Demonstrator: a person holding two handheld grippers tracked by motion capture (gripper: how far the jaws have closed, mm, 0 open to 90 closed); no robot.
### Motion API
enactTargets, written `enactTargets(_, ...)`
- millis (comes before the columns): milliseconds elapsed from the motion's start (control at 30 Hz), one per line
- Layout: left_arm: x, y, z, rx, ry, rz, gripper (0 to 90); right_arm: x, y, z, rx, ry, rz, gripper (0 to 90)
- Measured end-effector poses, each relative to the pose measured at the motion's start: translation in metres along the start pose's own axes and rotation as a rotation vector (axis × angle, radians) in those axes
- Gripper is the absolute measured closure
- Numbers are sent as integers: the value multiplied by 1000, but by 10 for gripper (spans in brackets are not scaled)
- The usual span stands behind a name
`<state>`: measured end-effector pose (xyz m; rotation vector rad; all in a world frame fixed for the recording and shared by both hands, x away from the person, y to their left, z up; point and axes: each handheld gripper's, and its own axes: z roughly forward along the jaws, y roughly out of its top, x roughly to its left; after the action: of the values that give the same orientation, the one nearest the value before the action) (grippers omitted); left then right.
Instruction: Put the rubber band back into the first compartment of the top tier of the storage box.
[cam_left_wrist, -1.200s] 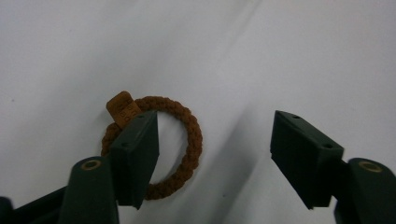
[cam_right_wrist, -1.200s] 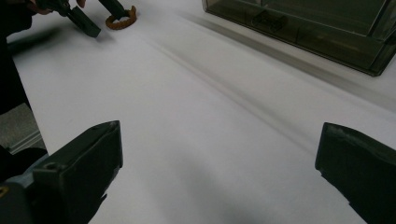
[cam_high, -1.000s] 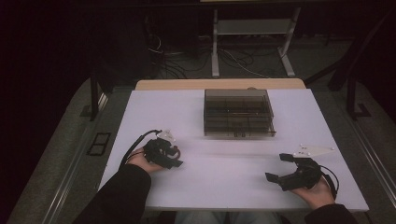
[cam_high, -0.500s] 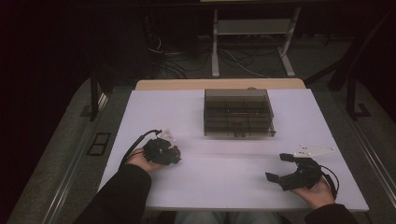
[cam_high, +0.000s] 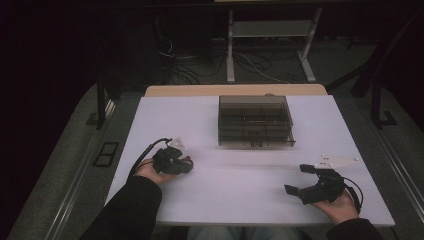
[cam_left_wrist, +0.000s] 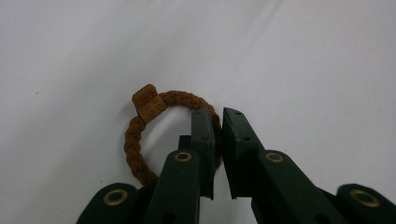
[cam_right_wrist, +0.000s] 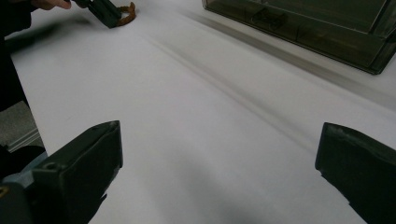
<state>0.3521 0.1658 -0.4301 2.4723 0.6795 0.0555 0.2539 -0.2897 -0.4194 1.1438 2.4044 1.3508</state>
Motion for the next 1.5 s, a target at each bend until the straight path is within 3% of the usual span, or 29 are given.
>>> enactTargets(367, 1, 0, 0, -9, -23, -14, 829, 0, 0, 0, -2, 0, 1, 5)
enactTargets(400, 0, 0, 0, -15, -27, -38, 829, 0, 0, 0, -2, 0, 2, 5)
enactTargets(467, 1, 1, 0, -16, -29, -17, 829, 0, 0, -1, -3, 1, 1, 5)
enactTargets(600, 1, 1, -1, -21, -36, -25, 829, 0, 0, -1, -3, 1, 1, 5)
enactTargets(1267, 4, 1, -15, -112, -56, -70, 828, 0, 0, -1, -3, 2, 4, 5)
enactTargets(1500, 3, 5, -25, -138, -52, -52, 828, 0, 0, -1, -3, 3, 4, 5)
